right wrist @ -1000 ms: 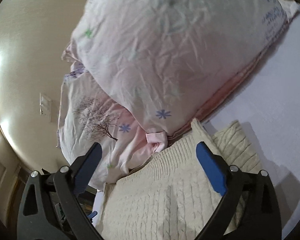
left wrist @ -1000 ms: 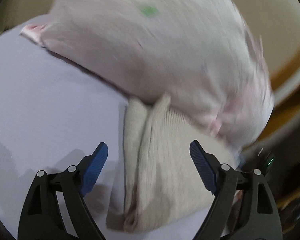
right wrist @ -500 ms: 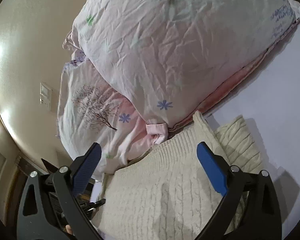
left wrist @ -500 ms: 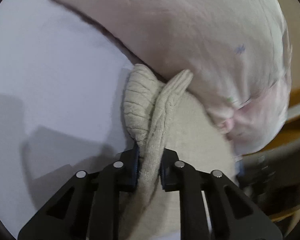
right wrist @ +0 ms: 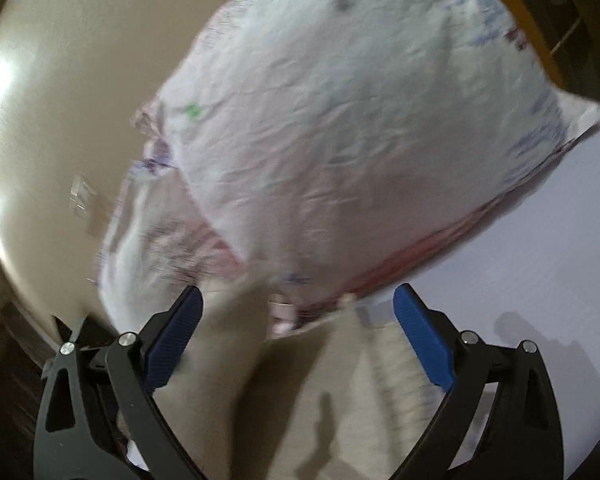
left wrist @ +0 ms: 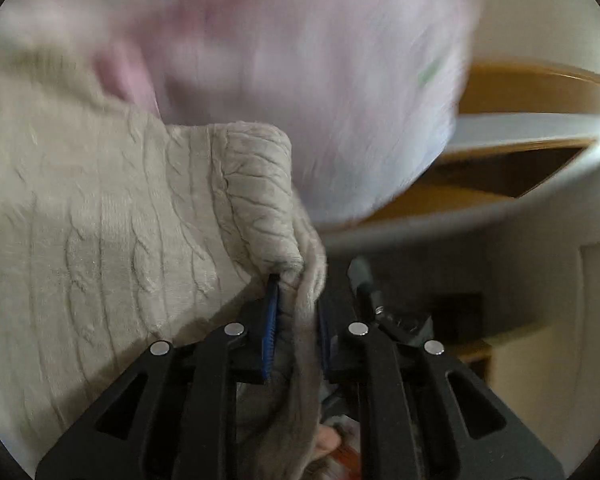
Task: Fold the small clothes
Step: 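Grasp the sweater hem with both grippers and lift it toward the collar, then lay the folded hem onto the sweater and open both grippers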
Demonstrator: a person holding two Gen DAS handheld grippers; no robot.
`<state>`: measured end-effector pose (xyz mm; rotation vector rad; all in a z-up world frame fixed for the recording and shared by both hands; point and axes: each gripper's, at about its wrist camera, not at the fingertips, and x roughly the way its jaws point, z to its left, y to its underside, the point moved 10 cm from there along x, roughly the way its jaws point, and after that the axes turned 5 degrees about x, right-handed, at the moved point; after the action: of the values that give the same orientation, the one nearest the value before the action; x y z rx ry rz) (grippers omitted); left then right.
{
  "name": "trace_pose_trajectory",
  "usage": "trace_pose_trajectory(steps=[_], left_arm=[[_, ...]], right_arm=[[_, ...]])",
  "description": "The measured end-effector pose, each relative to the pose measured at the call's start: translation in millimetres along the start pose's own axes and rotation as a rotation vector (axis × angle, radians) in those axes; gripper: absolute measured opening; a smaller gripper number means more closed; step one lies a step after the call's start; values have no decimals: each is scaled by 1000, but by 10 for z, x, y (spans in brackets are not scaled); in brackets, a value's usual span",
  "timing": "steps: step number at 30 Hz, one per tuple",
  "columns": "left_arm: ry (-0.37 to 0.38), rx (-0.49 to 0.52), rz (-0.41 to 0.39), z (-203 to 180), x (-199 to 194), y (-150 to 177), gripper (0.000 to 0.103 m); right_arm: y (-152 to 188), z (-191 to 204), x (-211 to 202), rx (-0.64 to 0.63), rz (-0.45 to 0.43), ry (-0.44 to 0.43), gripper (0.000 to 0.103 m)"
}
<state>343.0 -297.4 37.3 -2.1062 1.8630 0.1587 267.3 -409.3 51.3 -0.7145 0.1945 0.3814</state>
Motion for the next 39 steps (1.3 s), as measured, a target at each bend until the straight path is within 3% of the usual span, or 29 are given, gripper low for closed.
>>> trace_pose_trajectory(steps=[1,2,3,4,5,6,7,9,11,14,18,21,22,24,25,26,28,31,33,35,37,39], left_arm=[[20,-33,35,22,110,27,19],[87,-52,59,-19,173,54,20],[168,-31,48,-126,118,40,20],[197,-6,32,-187,42,19,26],[205,44,-12,-264,-132,-32,34],[186,93,-67,-304,-333,-91,58],[137,138,-125,-299,-512,-149,71],[-114,232,-227,-119,-929,-220,71],[-328,270,-229,155,-1166,-194,71],[-460,246,-169,481,-1247,-72,71],[-568,241,-111,772,-1219,151,72],[-587,247,-83,979,-1181,283,78],[-573,249,-75,1005,-1056,338,79],[-570,281,-91,985,-926,331,81],[-583,310,-94,970,-877,334,80],[-590,322,-87,950,-892,328,76],[-569,333,-68,914,-985,349,48],[-492,372,-31,717,-1384,422,39],[-565,464,-71,637,-1694,458,40],[-686,521,-123,699,-2011,411,43],[-814,531,-153,866,-2212,301,51],[-941,513,-219,1008,-2451,239,52]], right_arm=[[-32,-102,-11,2,5,35,96],[-76,-230,-39,35,10,61,96],[-94,-280,-45,68,20,55,96],[-93,-312,-38,94,42,39,96],[-80,-329,-21,107,73,27,96],[-47,-349,8,108,111,34,97],[3,-377,45,107,151,56,99],[160,-437,152,121,261,91,99],[339,-465,279,142,366,97,99],[566,-513,411,155,468,113,99],[672,-482,457,100,498,131,100],[686,-444,475,81,494,129,92],[680,-432,485,70,490,133,85],[714,-432,500,26,491,157,55],[752,-410,550,31,507,151,47],[785,-386,580,46,512,134,42],[775,-313,562,52,497,92,39],[840,12,520,82,511,-86,37],[1041,348,564,39,567,-178,36],[1281,598,704,-33,605,-184,40],[1512,684,896,-139,626,-85,47],[1489,619,927,-230,573,54,57]])
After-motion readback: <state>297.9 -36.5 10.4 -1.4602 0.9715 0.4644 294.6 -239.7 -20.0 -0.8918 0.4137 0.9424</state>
